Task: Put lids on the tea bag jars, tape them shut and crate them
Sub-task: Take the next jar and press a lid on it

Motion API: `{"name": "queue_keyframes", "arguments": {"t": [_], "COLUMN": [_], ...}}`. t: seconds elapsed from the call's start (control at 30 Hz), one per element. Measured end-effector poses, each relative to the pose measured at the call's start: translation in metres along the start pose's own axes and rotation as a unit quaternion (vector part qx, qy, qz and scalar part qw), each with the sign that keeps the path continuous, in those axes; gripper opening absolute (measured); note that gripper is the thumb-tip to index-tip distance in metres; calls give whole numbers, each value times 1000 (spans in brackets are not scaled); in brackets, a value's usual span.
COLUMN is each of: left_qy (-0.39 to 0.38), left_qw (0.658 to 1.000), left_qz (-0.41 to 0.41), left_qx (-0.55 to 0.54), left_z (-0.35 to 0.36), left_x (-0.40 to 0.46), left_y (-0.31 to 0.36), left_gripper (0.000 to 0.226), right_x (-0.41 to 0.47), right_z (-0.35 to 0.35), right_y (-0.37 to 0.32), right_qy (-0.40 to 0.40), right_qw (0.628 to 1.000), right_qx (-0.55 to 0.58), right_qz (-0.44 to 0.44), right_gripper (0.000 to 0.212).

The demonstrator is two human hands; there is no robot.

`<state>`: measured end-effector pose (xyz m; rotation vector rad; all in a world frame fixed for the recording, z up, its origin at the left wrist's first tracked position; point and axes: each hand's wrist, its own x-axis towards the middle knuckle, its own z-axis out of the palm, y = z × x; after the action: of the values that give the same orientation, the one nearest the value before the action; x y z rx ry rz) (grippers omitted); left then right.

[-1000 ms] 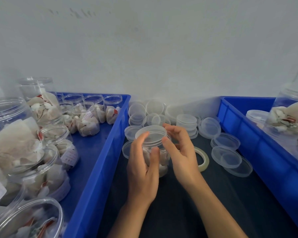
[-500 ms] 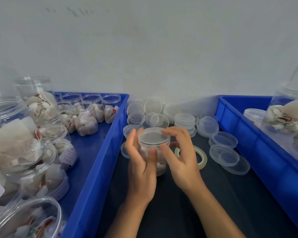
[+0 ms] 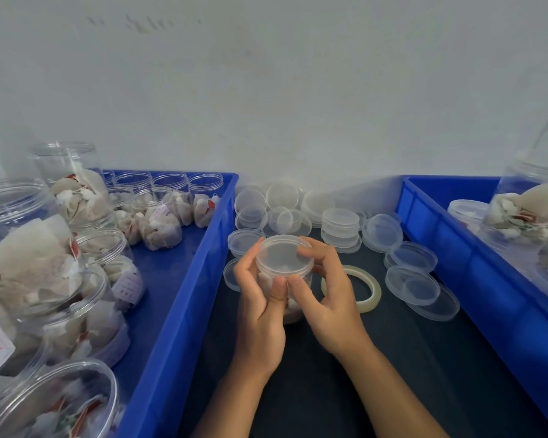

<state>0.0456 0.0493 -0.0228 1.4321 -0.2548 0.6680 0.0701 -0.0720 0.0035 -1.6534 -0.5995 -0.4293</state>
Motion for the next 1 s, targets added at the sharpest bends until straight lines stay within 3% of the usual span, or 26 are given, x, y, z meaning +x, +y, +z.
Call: {"name": "queue_keyframes", "arguments": {"t": [0.27,0.43,0.53,0.67,0.8,1.0], "left_qy": [-5,0,3,-36,-30,-11], "left_qw": [999,999,998,997,991,987], "left_qz": [-50,-49,-58,-69,-65,-79], "left_qx": [-15,-21,-31,17,117,140], "left_z": [-4,-3,-5,-7,-4,-3], "left_x": [-1,-2,-1,-2,-2,-1], "left_y": [-5,-2,5,5,3,6], "left_gripper": [62,41,38,62,84,85], "right_x": [1,3,5,8,7,3], "right_z": [-1,2,1,-2,5,9], "right_y": [-4,-8,-8,-9,-16,-19], "right_qy": [0,32,7,-11,41,-9], "right_qw": [1000,998,999,998,995,998], "right_qx": [4,-46,-23,20,-83,-45], "right_qz": [24,13,27,65,26,51], "right_gripper": [41,47,42,35,39,44]}}
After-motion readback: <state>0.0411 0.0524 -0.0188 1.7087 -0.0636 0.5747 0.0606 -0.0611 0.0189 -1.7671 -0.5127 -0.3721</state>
